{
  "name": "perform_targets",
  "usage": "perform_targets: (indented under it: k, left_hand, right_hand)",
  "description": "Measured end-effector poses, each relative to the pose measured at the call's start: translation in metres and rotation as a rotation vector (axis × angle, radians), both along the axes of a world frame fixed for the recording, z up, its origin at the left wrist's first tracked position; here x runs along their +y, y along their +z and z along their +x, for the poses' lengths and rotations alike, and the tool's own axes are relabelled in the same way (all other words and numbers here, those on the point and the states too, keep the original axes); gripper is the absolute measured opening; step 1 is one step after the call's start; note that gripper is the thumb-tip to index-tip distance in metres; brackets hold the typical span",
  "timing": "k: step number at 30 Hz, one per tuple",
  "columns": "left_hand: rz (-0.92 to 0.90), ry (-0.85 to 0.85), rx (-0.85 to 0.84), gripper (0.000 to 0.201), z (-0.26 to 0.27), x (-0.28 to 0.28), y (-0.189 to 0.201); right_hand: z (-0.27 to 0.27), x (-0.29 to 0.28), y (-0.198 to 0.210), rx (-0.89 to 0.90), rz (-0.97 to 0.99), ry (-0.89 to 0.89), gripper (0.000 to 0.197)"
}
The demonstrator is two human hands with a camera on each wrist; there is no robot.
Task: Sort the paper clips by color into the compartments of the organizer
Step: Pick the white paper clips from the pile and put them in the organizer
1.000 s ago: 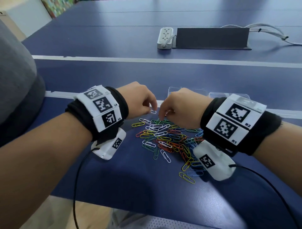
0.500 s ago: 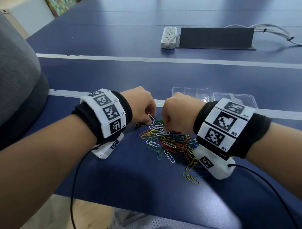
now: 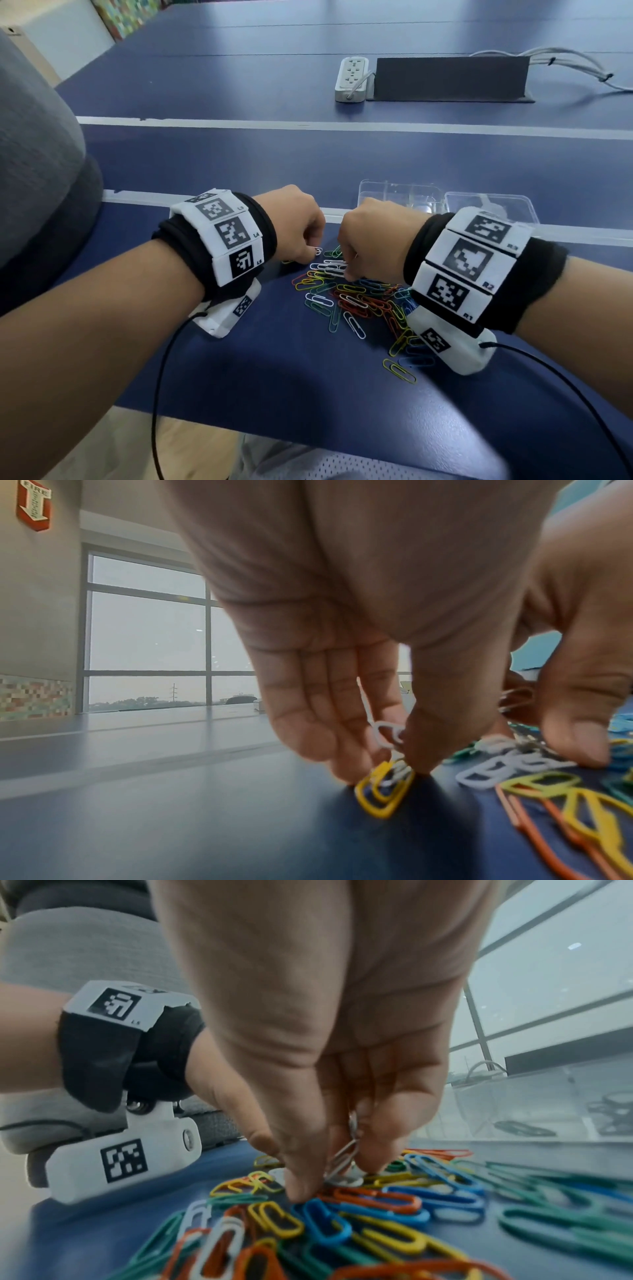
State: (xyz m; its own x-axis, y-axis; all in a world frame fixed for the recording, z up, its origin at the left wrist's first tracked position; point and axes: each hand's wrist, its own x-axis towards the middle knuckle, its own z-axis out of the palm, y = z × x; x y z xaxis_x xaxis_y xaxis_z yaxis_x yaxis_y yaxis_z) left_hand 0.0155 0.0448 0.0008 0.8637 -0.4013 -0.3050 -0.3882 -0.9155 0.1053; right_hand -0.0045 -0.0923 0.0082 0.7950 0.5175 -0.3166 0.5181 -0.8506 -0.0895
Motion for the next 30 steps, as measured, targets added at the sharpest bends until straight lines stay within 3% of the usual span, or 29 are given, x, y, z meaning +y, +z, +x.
perform_targets:
  k: [3,11,15,18,22,30]
  left_hand:
    - [-0.020,0.022,0.005,0.025,-0.001,-0.001,0.001]
    - [-0.017,0.080,0.001,0.023,-0.002,-0.007,0.000]
    - [-0.023,0.118,0.019,0.025,0.000,-0.007,-0.002]
    - [-0.034,0.130,0.018,0.026,0.001,-0.008,-0.001]
    - [-0.056,0.132,0.018,0.019,0.001,-0.010,0.002]
    - [-0.211,0.089,-0.071,0.018,0.006,-0.030,0.025]
  right_hand:
    - [0.000,0.001,-0.002,-0.031,0.025,0.005,0.017]
    - [0.003,-0.008,0.005,-0.035,0.067,0.015,0.019]
    - [0.010,-0.027,0.022,-0.082,0.125,-0.063,0.021]
    - [0.024,-0.048,0.031,-0.097,0.078,-0.171,0.017]
    - [0.040,-0.070,0.035,-0.047,-0.057,-0.316,0.028]
    - [0.045,-0.068,0.022,-0.118,-0.178,-0.239,0.028]
